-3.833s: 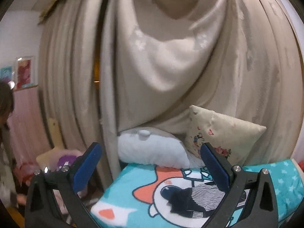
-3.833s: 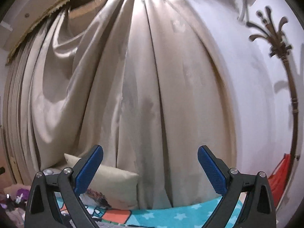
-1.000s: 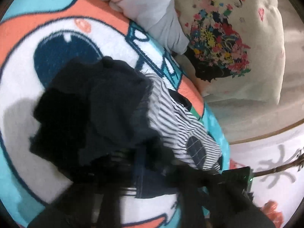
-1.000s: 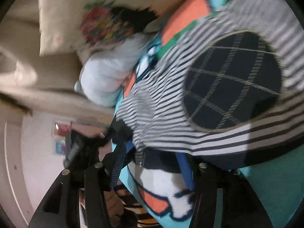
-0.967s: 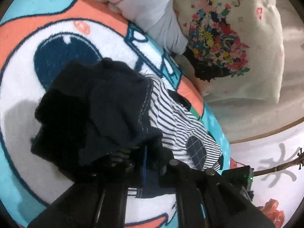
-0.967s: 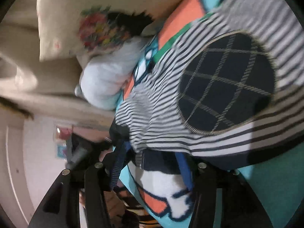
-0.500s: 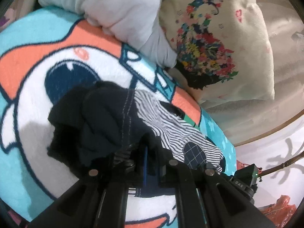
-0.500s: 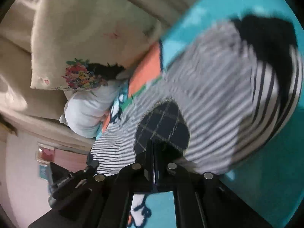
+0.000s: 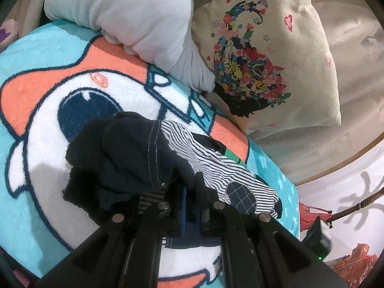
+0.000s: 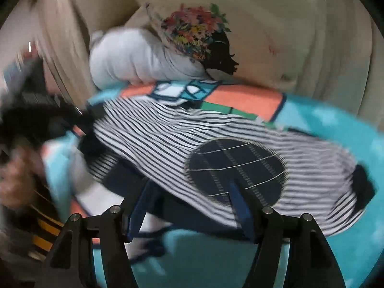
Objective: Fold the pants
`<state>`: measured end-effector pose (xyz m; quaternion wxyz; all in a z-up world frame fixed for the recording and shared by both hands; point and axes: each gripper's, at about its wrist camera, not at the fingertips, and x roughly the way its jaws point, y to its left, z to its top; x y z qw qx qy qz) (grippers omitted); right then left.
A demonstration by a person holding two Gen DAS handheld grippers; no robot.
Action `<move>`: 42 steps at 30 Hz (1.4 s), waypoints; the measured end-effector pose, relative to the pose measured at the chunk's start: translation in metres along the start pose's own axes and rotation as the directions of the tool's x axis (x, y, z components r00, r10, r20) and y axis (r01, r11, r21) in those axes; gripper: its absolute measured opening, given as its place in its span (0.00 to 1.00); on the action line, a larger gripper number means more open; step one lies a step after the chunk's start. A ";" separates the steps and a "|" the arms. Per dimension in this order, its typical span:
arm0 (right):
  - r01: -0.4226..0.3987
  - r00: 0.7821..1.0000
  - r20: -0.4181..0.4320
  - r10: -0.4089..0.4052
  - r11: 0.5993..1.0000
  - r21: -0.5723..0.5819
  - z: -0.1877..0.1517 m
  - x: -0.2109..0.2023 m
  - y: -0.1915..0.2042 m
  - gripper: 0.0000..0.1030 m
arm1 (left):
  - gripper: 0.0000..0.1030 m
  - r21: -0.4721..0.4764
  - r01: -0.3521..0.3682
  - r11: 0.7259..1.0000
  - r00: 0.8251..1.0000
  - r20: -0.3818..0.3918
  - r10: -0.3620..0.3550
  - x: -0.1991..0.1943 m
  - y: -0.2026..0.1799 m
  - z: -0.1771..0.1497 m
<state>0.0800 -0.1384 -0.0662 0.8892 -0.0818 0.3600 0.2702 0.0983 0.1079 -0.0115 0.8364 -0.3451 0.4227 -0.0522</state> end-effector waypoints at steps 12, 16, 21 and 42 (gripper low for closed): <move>0.119 0.993 0.030 -0.118 0.993 -0.022 0.069 -0.006 -0.043 0.05 | 0.05 0.092 -0.109 0.990 0.993 0.058 0.104 0.027 -0.029 0.046; 0.136 0.991 -0.004 -0.136 0.990 -0.029 0.115 0.033 -0.067 0.07 | 0.06 0.068 -0.160 0.985 0.987 0.044 0.157 0.064 -0.027 0.088; 0.163 0.982 -0.091 -0.163 0.987 -0.002 0.131 0.084 -0.097 0.46 | 0.14 0.029 -0.112 0.993 0.994 -0.018 0.112 0.076 -0.009 0.111; 0.107 0.994 0.010 -0.107 0.994 0.021 0.052 -0.053 -0.100 0.71 | 0.63 0.047 -0.215 0.976 0.976 0.043 0.213 -0.019 0.047 0.044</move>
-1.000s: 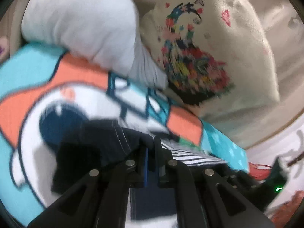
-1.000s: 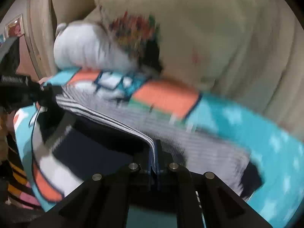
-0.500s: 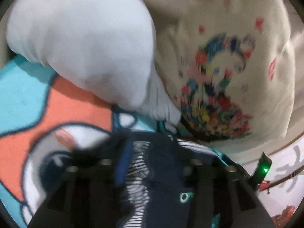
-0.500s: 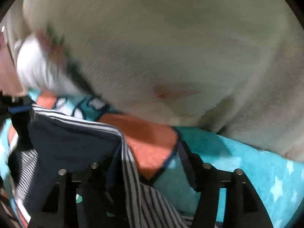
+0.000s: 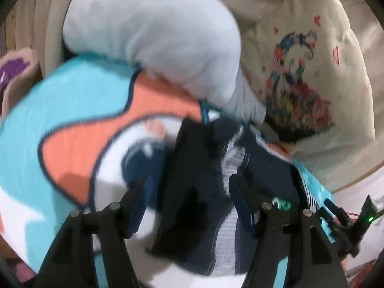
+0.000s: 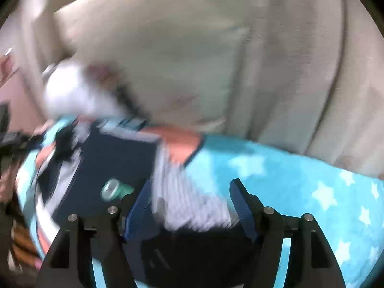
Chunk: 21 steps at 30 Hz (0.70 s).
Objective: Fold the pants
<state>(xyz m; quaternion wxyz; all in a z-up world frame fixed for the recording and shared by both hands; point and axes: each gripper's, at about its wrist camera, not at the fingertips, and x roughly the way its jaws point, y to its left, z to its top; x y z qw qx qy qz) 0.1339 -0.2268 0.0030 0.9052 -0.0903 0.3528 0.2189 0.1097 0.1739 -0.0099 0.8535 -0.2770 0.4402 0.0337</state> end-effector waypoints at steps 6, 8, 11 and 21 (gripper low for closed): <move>0.208 0.971 -0.081 -0.224 0.964 -0.167 -0.006 0.038 0.012 0.13 | 0.63 -0.026 -0.009 1.000 1.000 -0.006 0.008 0.000 0.012 -0.023; 0.235 0.970 -0.052 -0.237 0.971 -0.041 0.008 0.031 -0.020 0.14 | 0.63 -0.023 -0.030 0.999 1.000 -0.003 0.030 0.003 0.013 -0.021; 0.296 0.955 -0.080 -0.286 0.937 0.186 0.029 0.037 -0.078 0.53 | 0.63 -0.037 -0.030 0.999 0.999 -0.026 0.029 0.013 0.014 -0.016; 0.056 0.998 -0.061 -0.031 0.881 0.469 -0.047 -0.024 -0.110 0.70 | 0.85 0.108 0.039 0.993 0.996 -0.081 -0.031 0.037 -0.012 -0.028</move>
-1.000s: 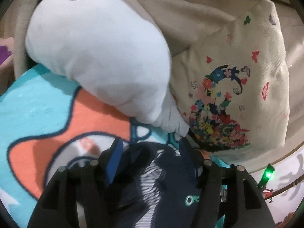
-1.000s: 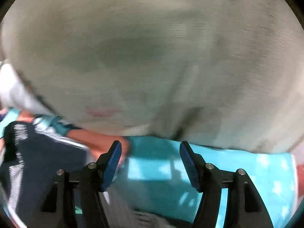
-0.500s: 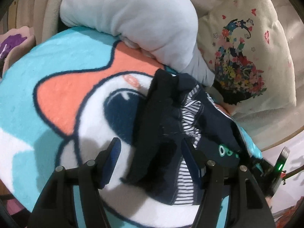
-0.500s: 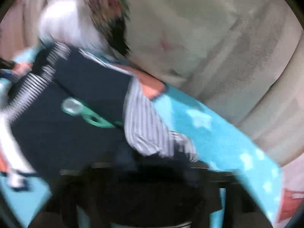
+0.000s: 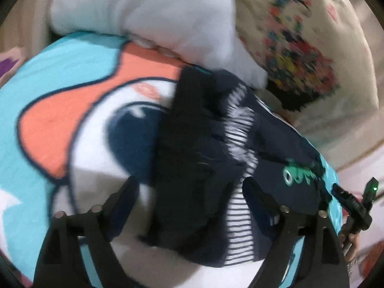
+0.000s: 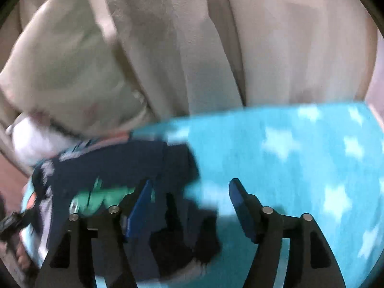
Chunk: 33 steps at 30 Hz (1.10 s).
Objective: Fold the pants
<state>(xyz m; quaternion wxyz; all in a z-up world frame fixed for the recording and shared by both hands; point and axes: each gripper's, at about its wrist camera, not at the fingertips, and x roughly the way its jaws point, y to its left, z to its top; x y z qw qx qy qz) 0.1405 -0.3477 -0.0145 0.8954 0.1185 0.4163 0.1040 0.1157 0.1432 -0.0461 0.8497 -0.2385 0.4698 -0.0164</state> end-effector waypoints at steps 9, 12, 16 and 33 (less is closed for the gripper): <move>-0.043 0.999 -0.033 0.043 0.999 -0.003 -0.028 0.025 0.014 0.15 | 0.20 0.147 -0.146 0.978 0.988 -0.025 0.151 0.009 -0.040 -0.021; -0.088 0.996 0.008 0.088 0.996 0.033 -0.028 0.003 0.008 0.13 | 0.18 0.104 -0.114 0.988 0.991 -0.053 0.120 -0.006 -0.034 -0.023; -0.175 0.984 0.031 0.173 0.980 0.091 -0.037 -0.033 -0.007 0.13 | 0.17 0.102 -0.116 0.988 0.990 -0.064 0.123 -0.022 -0.031 -0.032; 0.028 0.995 0.094 -0.015 0.990 -0.141 -0.037 -0.093 -0.002 0.63 | 0.59 0.152 -0.153 0.976 0.986 0.090 0.141 -0.086 -0.012 -0.031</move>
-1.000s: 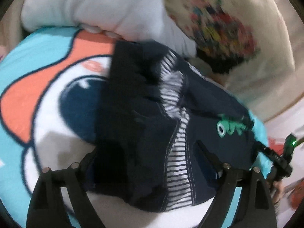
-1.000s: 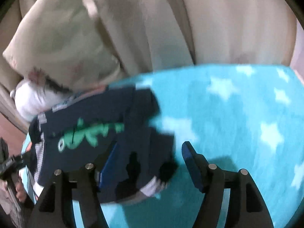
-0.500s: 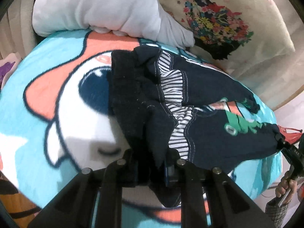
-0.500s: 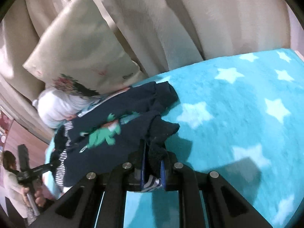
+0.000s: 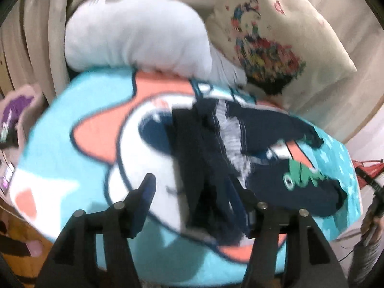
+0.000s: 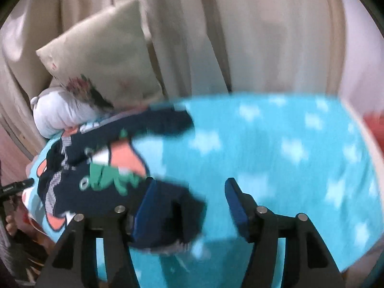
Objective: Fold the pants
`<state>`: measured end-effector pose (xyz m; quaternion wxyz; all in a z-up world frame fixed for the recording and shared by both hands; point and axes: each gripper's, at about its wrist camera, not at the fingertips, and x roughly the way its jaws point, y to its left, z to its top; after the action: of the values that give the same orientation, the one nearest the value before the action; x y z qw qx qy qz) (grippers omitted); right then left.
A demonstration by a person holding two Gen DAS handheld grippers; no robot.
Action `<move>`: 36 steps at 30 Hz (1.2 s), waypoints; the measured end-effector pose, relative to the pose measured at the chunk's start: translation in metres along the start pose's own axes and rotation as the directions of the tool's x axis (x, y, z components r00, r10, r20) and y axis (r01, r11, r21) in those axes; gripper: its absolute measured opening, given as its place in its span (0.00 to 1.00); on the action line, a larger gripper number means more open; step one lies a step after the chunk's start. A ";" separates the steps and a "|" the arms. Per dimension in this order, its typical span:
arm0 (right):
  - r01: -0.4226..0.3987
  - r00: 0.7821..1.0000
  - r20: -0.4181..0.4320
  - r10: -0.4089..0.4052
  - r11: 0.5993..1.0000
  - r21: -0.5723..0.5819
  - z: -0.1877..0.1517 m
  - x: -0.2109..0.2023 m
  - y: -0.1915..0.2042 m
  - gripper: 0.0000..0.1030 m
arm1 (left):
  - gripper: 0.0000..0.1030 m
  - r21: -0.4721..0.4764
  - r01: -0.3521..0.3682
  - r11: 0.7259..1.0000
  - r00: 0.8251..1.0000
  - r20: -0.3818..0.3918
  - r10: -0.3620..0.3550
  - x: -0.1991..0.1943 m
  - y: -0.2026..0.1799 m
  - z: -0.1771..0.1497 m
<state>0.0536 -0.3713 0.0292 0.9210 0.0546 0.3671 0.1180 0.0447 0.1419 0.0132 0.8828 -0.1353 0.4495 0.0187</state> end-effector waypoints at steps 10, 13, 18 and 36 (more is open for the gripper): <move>-0.093 0.981 -0.191 0.043 0.961 -0.260 0.108 0.158 0.050 0.66 | 0.68 0.190 0.070 0.979 0.990 -0.133 -0.045 0.124 -0.046 0.102; -0.125 0.960 -0.277 0.033 0.938 -0.323 0.113 0.199 0.063 0.66 | 0.68 0.235 0.077 0.969 0.978 -0.207 -0.028 0.160 -0.051 0.110; -0.142 0.947 -0.322 -0.001 0.897 -0.418 0.101 0.224 0.082 0.42 | 0.24 0.299 0.064 0.952 0.975 -0.222 0.005 0.173 -0.060 0.108; -0.176 0.983 -0.108 0.147 0.925 -0.338 0.029 0.035 0.091 0.07 | 0.07 0.258 0.099 0.961 0.989 0.083 -0.124 -0.011 -0.060 0.022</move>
<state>0.0815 -0.2744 0.0440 0.8877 -0.0829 0.3720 0.2582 0.0646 0.0908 0.0473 0.9134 -0.0453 0.3961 -0.0820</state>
